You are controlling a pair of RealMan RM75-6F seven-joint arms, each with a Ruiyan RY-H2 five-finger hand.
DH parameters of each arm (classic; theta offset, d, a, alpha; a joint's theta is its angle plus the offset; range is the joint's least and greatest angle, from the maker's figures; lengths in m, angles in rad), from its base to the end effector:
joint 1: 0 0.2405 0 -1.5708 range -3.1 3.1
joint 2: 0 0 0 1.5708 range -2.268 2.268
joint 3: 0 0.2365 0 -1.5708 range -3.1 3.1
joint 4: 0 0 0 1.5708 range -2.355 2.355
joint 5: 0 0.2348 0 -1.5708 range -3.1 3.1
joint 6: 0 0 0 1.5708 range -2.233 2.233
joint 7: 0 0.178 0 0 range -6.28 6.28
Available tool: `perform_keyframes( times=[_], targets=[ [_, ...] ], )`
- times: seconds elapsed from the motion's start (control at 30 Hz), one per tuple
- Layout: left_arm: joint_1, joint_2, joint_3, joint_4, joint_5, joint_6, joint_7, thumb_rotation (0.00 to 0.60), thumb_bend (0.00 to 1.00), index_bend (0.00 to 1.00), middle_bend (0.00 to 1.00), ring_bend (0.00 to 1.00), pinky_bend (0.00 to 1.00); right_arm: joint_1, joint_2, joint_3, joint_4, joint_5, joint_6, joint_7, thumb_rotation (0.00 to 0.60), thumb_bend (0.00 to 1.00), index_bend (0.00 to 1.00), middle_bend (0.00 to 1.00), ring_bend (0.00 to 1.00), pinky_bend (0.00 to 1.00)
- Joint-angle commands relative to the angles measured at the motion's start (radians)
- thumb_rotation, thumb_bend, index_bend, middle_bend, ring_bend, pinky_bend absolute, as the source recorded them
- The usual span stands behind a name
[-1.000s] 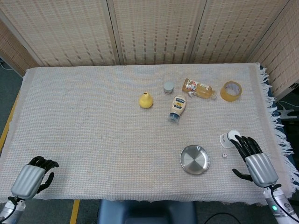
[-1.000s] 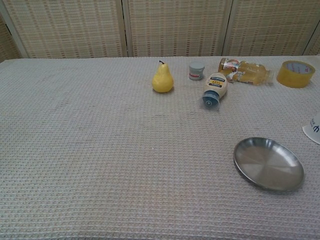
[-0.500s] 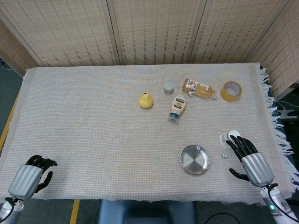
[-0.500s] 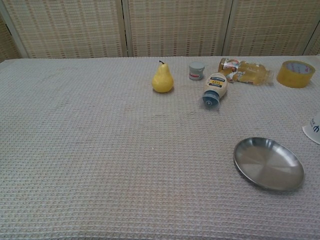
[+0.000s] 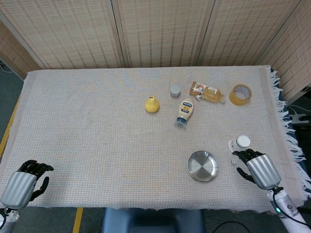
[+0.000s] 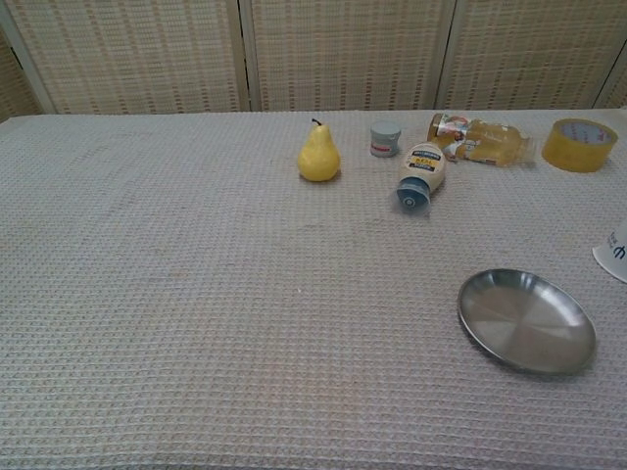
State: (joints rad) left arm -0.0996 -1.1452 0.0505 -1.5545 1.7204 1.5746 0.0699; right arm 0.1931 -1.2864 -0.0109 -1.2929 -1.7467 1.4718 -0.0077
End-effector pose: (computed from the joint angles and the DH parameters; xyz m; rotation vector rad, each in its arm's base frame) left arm -0.2773 0.1925 0.1073 -1.6125 -0.7327 -0.9547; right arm -0.2967 -0.2329 0.0750 1.7375 -0.6492 0.9220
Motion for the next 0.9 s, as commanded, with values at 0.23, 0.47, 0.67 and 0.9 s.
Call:
perform_keyframes(
  times=[0.23, 0.47, 0.67, 0.9],
  targets=[
    [0.001, 0.007, 0.000, -0.008, -0.007, -0.008, -0.008, 0.600, 0.51, 0.40, 0.42, 0.37, 0.27, 0.081, 0.063, 0.003, -0.111, 0.161, -0.281, -0.057, 0.600, 0.17, 0.31, 0.67, 0.62, 0.94],
    [-0.001, 0.010, 0.000, -0.011, -0.008, -0.017, -0.010, 0.600, 0.51, 0.40, 0.43, 0.37, 0.27, 0.103, 0.020, -0.007, -0.062, 0.202, -0.354, -0.067, 0.600, 0.17, 0.28, 0.68, 0.63, 0.96],
    [0.000, 0.011, -0.001, -0.012, -0.007, -0.015, -0.011, 0.600, 0.51, 0.40, 0.43, 0.37, 0.27, 0.119, -0.048, -0.016, 0.038, 0.216, -0.400, -0.007, 0.600, 0.17, 0.23, 0.69, 0.64, 0.96],
    [-0.001, 0.010, -0.001, -0.011, -0.010, -0.021, -0.012, 0.600, 0.51, 0.40, 0.43, 0.37, 0.27, 0.123, -0.083, -0.026, 0.094, 0.198, -0.390, 0.013, 0.600, 0.17, 0.31, 0.72, 0.67, 0.99]
  ],
)
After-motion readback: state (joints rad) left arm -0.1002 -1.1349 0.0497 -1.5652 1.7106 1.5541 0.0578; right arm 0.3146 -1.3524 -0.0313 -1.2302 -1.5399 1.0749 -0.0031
